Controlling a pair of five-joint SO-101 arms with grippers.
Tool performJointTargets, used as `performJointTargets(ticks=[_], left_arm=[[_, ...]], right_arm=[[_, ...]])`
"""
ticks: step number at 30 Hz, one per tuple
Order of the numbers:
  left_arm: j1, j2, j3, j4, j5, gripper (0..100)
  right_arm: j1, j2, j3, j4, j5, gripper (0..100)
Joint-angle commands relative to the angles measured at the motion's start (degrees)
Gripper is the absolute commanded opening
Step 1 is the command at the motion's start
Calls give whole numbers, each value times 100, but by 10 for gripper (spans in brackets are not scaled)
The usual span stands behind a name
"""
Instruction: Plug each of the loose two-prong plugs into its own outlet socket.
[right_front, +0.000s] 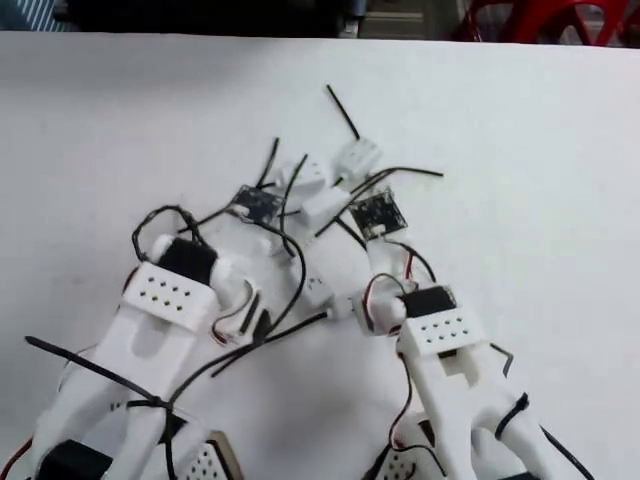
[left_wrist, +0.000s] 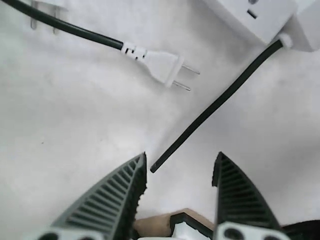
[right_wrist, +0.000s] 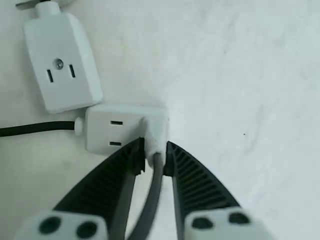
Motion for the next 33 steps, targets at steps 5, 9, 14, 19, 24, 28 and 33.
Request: performJointTargets(ticks=[5, 9, 14, 19, 24, 28, 33], left_arm=[[-75, -215, 580, -993, -26, 219], [-75, -259, 782, -1266, -53, 219], [-119, -251, 791, -1266, -53, 219], [-725, -259, 747, -1301, -62, 221], [-1376, -259, 536, -1275, -53, 221], [-1684, -259, 510, -1301, -53, 221], [-1684, -259, 510, -1301, -53, 221]], right_arm=[[-40, 1015, -396, -119, 35, 16], [-13, 1007, -589, -13, 35, 16], [48, 180, -1046, 971, 35, 16], [488, -743, -1767, 1912, 299, 16], [1279, -1033, -2312, 1991, 738, 16], [1895, -875, -2927, 1903, 721, 17], [2246, -497, -3349, 963, -264, 17]])
